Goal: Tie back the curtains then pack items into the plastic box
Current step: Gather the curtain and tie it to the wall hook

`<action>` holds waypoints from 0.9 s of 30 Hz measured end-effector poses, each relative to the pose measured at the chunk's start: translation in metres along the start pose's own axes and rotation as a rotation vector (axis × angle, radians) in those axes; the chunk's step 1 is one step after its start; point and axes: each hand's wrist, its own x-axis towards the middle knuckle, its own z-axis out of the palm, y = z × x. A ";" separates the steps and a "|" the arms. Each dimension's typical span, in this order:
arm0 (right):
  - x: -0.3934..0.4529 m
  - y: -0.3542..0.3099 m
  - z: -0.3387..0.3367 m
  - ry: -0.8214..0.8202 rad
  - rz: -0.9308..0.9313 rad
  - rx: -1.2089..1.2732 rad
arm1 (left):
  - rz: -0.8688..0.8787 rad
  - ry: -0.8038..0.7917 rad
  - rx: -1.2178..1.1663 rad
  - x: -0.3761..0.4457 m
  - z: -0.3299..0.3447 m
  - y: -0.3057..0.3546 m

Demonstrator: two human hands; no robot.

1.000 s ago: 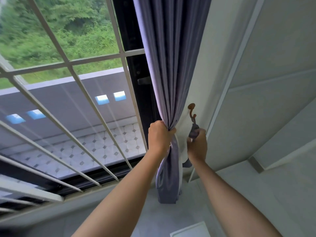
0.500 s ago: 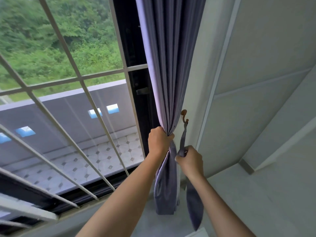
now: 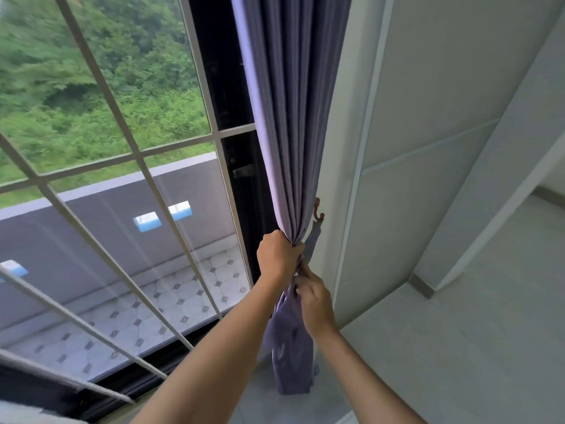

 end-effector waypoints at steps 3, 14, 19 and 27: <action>0.003 0.003 0.004 0.083 0.080 0.067 | 0.015 -0.009 0.015 0.001 -0.002 -0.006; 0.026 -0.006 0.032 0.421 0.043 0.034 | 0.061 0.011 0.007 0.000 -0.007 -0.011; 0.041 -0.003 0.043 0.524 0.028 -0.136 | 0.097 -0.014 -0.009 -0.001 -0.009 -0.024; 0.046 0.000 0.052 0.506 0.091 -0.285 | 0.156 -0.139 -0.052 0.009 -0.028 -0.030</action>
